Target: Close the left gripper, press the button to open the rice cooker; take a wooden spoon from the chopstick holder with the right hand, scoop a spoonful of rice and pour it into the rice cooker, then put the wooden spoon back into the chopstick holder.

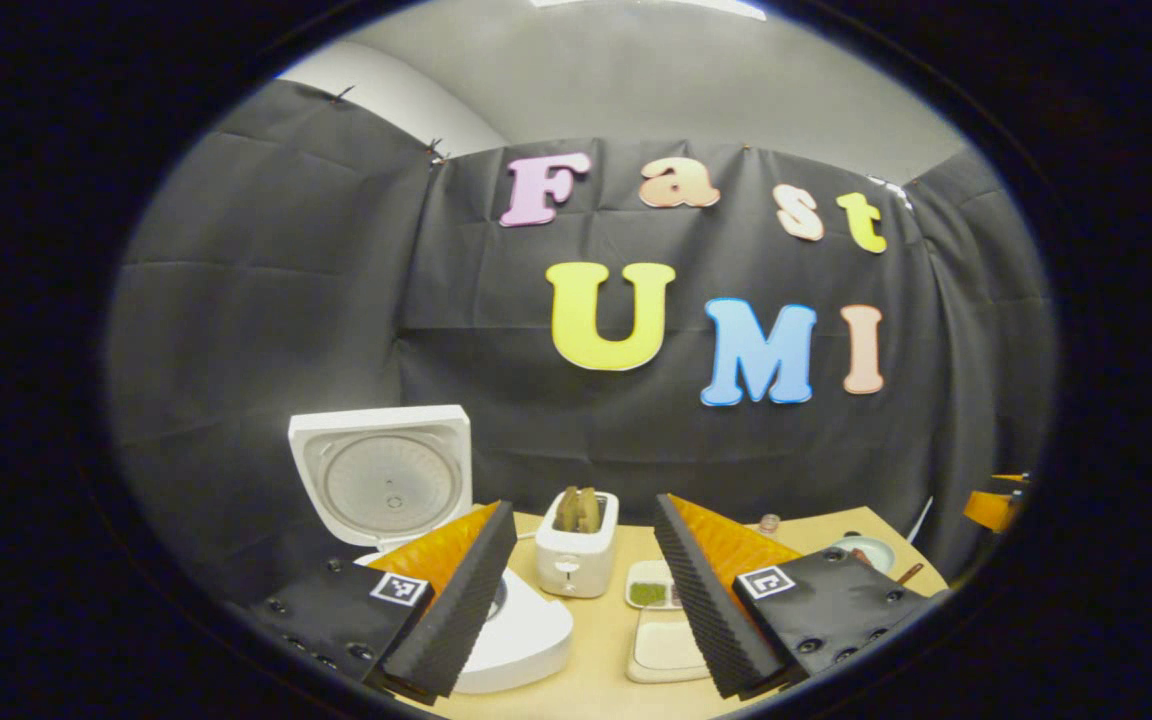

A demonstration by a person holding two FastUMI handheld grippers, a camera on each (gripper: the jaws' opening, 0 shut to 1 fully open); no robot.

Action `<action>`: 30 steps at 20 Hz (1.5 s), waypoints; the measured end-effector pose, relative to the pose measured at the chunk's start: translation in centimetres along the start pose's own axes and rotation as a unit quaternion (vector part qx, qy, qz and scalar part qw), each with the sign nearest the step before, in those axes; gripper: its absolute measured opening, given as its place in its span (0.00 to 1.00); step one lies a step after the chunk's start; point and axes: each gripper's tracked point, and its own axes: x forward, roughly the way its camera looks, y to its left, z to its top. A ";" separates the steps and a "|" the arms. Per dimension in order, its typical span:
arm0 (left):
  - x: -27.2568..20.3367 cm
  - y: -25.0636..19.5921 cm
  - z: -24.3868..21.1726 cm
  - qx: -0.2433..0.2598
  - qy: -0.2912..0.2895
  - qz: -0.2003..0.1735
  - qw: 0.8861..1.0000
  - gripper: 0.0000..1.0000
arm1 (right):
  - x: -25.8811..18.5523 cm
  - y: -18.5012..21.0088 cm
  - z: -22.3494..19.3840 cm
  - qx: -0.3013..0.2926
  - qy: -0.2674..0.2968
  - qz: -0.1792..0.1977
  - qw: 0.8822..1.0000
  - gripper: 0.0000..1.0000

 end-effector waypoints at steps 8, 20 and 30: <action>6.7 9.7 4.4 -0.050 -0.004 0.089 0.995 0.96 | 1.3 0.2 2.8 -0.004 -0.019 -0.011 1.000 0.98; 15.4 19.4 7.2 -0.069 -0.011 0.185 0.980 0.96 | 4.7 0.7 3.4 0.000 -0.012 -0.014 1.000 0.98; 22.6 25.7 4.2 -0.078 0.043 0.226 0.970 0.96 | 5.4 0.4 3.9 -0.027 -0.017 -0.039 0.999 0.98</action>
